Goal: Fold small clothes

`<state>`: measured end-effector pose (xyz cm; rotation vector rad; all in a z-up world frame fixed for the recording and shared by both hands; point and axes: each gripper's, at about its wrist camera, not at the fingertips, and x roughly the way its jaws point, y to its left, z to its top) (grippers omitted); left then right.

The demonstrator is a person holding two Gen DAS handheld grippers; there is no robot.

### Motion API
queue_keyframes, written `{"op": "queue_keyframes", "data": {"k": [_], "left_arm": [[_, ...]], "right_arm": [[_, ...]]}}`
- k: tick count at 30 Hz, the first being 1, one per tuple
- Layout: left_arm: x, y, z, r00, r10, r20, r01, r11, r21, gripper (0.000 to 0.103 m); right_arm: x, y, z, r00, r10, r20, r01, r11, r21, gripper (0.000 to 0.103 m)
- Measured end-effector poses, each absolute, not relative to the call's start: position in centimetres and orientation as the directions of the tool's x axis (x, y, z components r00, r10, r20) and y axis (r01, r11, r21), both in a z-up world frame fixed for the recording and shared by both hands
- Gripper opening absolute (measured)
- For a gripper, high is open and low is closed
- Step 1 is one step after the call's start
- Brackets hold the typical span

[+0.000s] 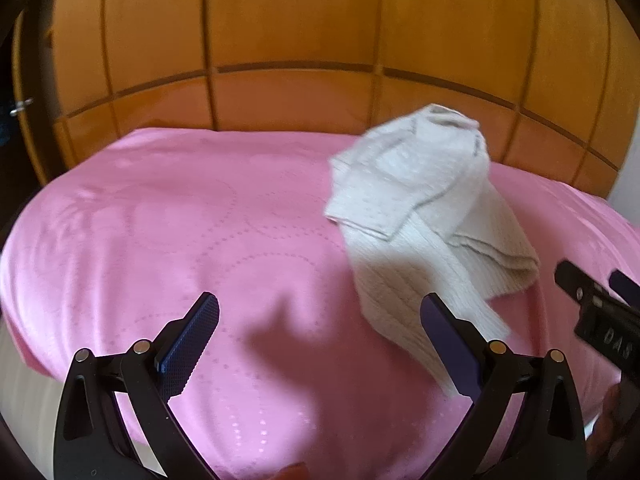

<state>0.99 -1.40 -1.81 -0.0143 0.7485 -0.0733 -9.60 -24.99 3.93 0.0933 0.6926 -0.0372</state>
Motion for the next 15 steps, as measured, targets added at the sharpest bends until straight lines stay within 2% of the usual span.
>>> {"op": "queue_keyframes", "data": {"k": [3,5,7,10,12,15], "left_arm": [[1.4,-2.0,-2.1,0.706,-0.164,-0.689,0.137,0.986,-0.094,0.100],[1.9,-2.7,-2.5,0.679,-0.224,-0.699,0.193,0.973,-0.124,0.100],[2.6,-3.4,-3.0,0.647,-0.273,-0.712,0.238,0.959,-0.151,0.099],[3.3,-4.6,-3.7,0.615,-0.317,-0.722,0.282,0.944,-0.174,0.099],[3.5,-5.4,-4.2,0.605,-0.327,-0.726,0.308,0.937,-0.166,0.097],[4.0,-7.0,-5.5,0.579,-0.328,-0.747,0.362,0.924,-0.126,0.093]], "right_arm": [[-8.7,-26.2,4.3,0.772,0.019,-0.635,0.064,0.992,0.107,0.101],[-7.8,-27.0,4.8,0.773,0.056,-0.632,0.042,0.989,0.138,0.096],[-6.5,-27.4,5.2,0.761,0.113,-0.639,0.005,0.984,0.180,0.080],[-3.5,-27.6,5.5,0.690,0.295,-0.661,-0.091,0.942,0.324,0.058],[-1.0,-27.0,5.5,0.624,0.423,-0.657,-0.154,0.891,0.427,0.051],[2.0,-25.1,5.0,0.530,0.529,-0.663,-0.199,0.837,0.509,0.043]]}}
